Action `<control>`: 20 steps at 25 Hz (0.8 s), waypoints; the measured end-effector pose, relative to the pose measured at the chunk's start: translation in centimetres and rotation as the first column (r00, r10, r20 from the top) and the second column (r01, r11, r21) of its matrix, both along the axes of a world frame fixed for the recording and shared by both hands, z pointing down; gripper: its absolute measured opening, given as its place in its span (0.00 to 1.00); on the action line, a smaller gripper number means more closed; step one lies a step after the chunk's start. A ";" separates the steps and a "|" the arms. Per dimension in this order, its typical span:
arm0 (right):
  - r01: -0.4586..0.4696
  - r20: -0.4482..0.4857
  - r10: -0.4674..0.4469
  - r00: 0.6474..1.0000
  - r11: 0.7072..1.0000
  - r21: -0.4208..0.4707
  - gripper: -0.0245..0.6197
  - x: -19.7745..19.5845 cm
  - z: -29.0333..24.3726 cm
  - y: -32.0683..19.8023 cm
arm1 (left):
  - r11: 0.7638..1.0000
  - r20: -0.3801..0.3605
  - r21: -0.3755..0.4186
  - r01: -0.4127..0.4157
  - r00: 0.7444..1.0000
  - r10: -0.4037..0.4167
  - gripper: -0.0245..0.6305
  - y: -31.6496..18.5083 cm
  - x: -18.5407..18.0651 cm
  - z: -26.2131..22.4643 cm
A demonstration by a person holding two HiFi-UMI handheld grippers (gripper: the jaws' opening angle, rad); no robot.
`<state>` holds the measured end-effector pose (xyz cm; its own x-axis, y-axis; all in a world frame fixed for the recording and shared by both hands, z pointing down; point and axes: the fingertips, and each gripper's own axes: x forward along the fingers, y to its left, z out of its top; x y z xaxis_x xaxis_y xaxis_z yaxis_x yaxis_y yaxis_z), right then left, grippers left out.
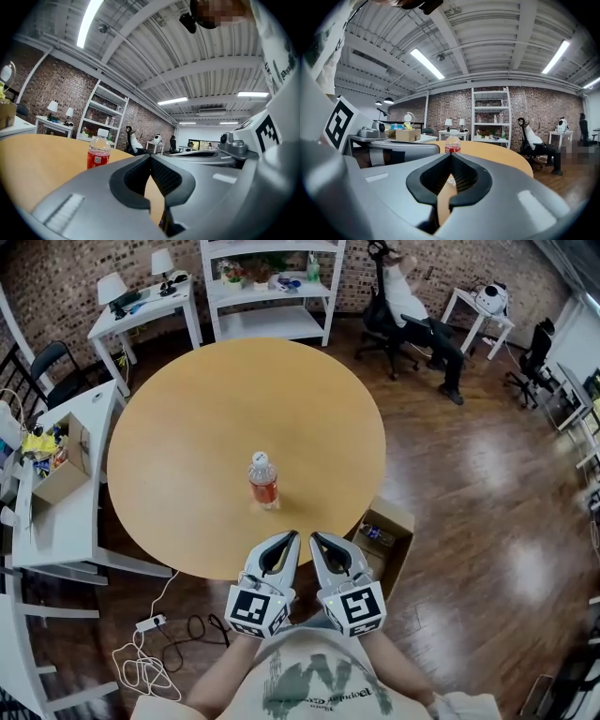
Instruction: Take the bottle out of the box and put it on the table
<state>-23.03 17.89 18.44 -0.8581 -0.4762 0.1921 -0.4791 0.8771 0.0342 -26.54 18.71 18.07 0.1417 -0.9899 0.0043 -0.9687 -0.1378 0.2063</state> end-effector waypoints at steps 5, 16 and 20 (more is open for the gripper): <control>-0.002 0.010 0.002 1.000 0.999 -0.035 0.04 0.3 0.3 -0.1 | 1.000 0.004 0.000 0.001 1.000 -0.001 0.03 0.0 0.1 -0.2; 0.017 0.006 -0.017 1.000 1.000 -0.020 0.04 -0.3 0.1 -0.1 | 1.000 0.003 -0.016 0.001 1.000 -0.001 0.03 -0.3 -0.2 0.4; 0.025 -0.005 -0.025 1.000 1.000 -0.019 0.04 -0.5 0.1 -0.1 | 1.000 0.003 -0.019 0.002 1.000 -0.002 0.03 -0.4 -0.3 0.6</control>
